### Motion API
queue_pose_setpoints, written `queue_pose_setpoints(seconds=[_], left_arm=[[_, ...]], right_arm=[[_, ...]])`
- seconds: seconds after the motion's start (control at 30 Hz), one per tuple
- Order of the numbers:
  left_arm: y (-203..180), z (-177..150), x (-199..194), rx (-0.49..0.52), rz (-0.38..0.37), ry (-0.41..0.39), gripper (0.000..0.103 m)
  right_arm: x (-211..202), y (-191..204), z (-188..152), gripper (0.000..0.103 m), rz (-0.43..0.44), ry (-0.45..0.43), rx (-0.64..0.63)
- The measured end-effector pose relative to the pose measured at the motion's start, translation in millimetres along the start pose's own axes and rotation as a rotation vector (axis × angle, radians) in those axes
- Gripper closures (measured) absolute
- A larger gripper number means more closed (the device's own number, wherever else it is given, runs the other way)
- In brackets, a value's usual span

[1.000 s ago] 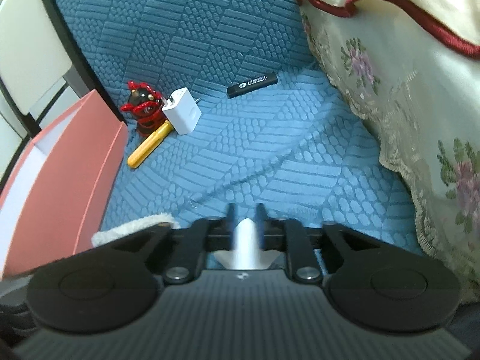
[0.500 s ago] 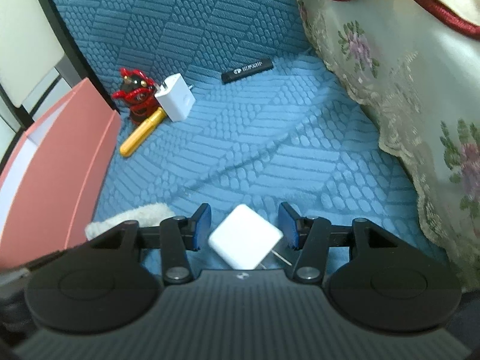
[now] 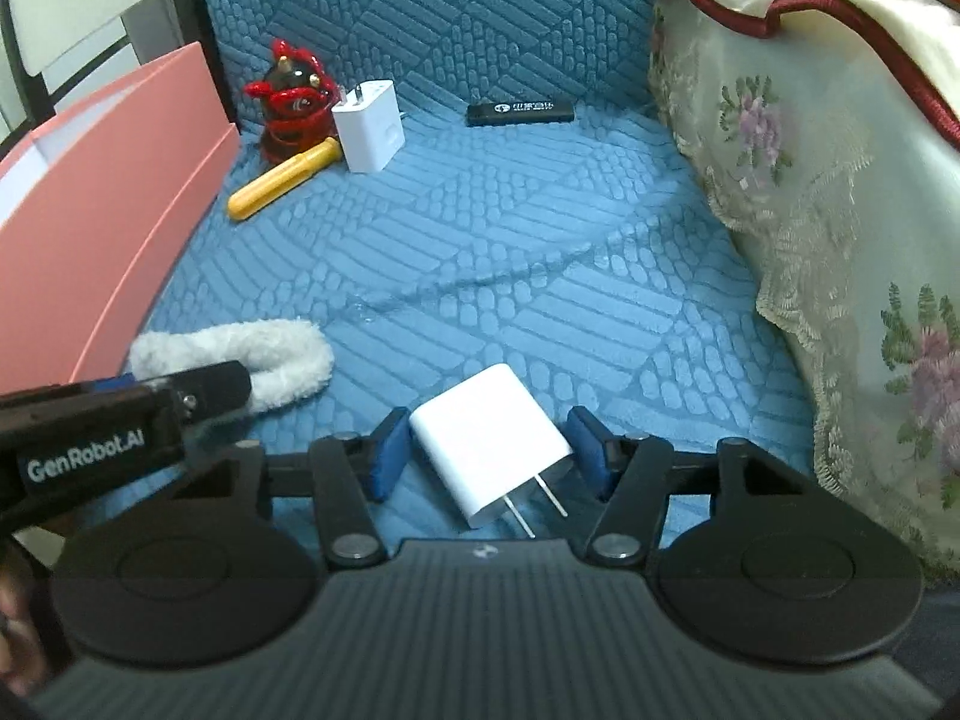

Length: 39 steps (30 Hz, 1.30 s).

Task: Organize rigid objects
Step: 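Carry plush into pink box and open left gripper while right gripper releases charger there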

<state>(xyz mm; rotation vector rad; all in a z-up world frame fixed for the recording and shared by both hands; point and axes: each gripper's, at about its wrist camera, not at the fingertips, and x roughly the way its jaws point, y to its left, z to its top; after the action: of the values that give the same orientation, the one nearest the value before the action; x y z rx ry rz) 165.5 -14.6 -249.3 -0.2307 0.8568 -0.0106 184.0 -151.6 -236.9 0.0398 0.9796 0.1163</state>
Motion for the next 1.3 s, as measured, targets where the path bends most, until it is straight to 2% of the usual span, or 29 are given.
queue_pose_setpoints(seconds=[0.37, 0.57, 0.77, 1.03, 1.3], left_arm=[[4, 16, -26, -0.005, -0.037, -0.027, 0.066], [8, 39, -57, -0.015, -0.076, -0.050, 0.066], [15, 69, -92, -0.003, -0.105, -0.101, 0.066], [49, 120, -139, -0.040, -0.116, -0.164, 0.066], [105, 151, -181, -0.066, -0.061, -0.225, 0.066]], right_arm=[[-26, -4, 14, 0.043, 0.008, -0.028, 0.061], [-54, 8, 27, 0.043, 0.048, -0.070, 0.059], [-86, 30, 56, 0.043, 0.095, -0.146, 0.036], [-128, 64, 98, 0.043, 0.150, -0.257, 0.002], [-150, 122, 120, 0.043, 0.226, -0.312, -0.055]])
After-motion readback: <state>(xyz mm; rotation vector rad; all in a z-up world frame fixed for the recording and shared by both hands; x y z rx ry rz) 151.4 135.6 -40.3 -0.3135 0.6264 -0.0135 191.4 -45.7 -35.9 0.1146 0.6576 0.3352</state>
